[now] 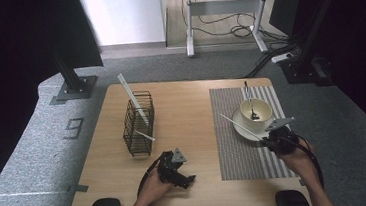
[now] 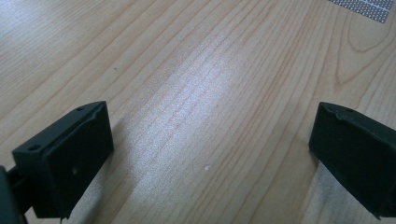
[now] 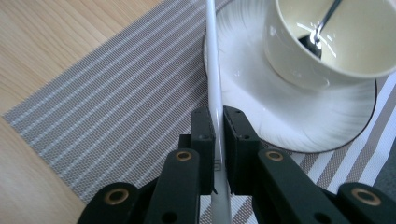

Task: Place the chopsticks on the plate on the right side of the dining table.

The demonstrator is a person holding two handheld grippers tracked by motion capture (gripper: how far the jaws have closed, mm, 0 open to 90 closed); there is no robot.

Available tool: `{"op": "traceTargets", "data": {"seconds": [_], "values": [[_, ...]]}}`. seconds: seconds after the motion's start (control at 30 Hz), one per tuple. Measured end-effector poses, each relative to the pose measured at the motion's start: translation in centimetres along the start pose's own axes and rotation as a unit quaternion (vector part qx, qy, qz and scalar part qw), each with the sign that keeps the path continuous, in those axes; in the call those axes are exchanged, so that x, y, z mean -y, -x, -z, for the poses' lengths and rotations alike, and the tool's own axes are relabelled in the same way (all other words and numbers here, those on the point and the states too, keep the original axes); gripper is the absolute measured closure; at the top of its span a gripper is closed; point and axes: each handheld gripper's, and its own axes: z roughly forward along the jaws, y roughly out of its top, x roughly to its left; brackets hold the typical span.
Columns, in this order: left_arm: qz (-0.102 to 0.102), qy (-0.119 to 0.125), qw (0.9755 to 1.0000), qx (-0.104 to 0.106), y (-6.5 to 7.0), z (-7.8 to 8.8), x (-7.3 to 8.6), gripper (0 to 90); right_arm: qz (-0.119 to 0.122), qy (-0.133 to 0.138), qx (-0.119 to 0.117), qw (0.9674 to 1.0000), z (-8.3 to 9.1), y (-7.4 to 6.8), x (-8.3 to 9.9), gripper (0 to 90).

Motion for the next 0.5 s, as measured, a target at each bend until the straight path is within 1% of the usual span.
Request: {"op": "traceTargets", "data": {"seconds": [0.03,0.07,0.1,0.17,0.2,0.3,0.33,0.37,0.5], "values": [[0.0,0.0,1.0,0.0,0.0,0.0,0.0,0.0,0.0,0.0,0.0,1.0,0.0,0.0,0.0,82.4],[0.0,0.001,1.0,-0.001,0.0,0.0,0.0,0.0,-0.009,-0.004,0.0,1.0,-0.4,0.6,0.5,82.5],[0.0,0.001,1.0,-0.001,0.0,0.0,0.0,0.0,-0.012,-0.006,0.0,0.9999,-0.6,0.8,0.7,82.4],[0.0,0.001,1.0,-0.001,0.0,0.0,0.0,0.0,-0.015,-0.009,-0.001,0.9998,-0.8,1.1,0.9,82.4],[0.001,0.001,1.0,-0.001,0.0,0.0,0.0,0.0,-0.023,-0.013,-0.003,0.9996,-1.2,1.5,1.2,82.4],[0.001,0.001,1.0,-0.001,0.0,0.0,0.0,0.0,-0.029,-0.018,-0.001,0.9994,-1.5,1.8,1.4,82.4],[-0.001,0.0,1.0,-0.001,0.0,0.0,0.0,0.0,-0.036,-0.022,0.0,0.9991,-1.8,2.2,1.6,82.4],[-0.001,0.0,1.0,-0.001,0.0,0.0,0.0,0.0,-0.036,-0.022,0.0,0.9991,-1.8,2.2,1.6,82.4],[-0.001,0.0,1.0,-0.001,0.0,0.0,0.0,0.0,-0.045,-0.024,-0.004,0.9987,-2.3,2.9,1.8,82.4]]}}
